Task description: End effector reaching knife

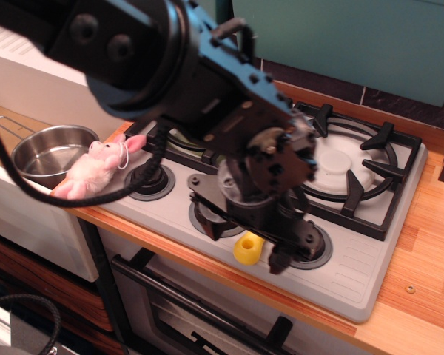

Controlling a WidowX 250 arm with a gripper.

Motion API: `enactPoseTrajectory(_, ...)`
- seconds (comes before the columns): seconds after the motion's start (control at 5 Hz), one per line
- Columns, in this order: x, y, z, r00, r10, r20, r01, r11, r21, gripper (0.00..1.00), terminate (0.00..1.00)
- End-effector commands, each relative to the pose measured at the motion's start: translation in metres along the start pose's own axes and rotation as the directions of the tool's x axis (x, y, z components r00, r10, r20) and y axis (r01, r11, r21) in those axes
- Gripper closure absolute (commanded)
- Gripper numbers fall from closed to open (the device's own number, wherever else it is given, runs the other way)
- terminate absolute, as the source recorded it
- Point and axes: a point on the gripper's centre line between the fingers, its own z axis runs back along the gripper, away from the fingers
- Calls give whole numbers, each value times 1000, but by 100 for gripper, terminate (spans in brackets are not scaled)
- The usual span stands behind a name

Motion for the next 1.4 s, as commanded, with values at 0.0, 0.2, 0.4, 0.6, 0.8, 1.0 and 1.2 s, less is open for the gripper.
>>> enactPoseTrajectory(0.0, 6, 4, -15, 999, -2, 45, 3, 1000, -20, 0, 0)
enactPoseTrajectory(0.2, 7, 8, -25, 998, -5, 54, 7, 1000, -27, 0, 0)
enactPoseTrajectory(0.4, 5, 4, -28, 998, 0, 61, 1, 1000, -16, 0, 0)
enactPoseTrajectory(0.6, 4, 2, -31, 997, 1, 71, 0, 1000, -2, 0, 0)
enactPoseTrajectory(0.8, 4, 2, -31, 997, 1, 71, 0, 1000, -2, 0, 0)
enactPoseTrajectory(1.0, 4, 2, -31, 997, 1, 71, 0, 1000, -2, 0, 0)
enactPoseTrajectory(1.2, 4, 2, -31, 997, 1, 71, 0, 1000, -2, 0, 0)
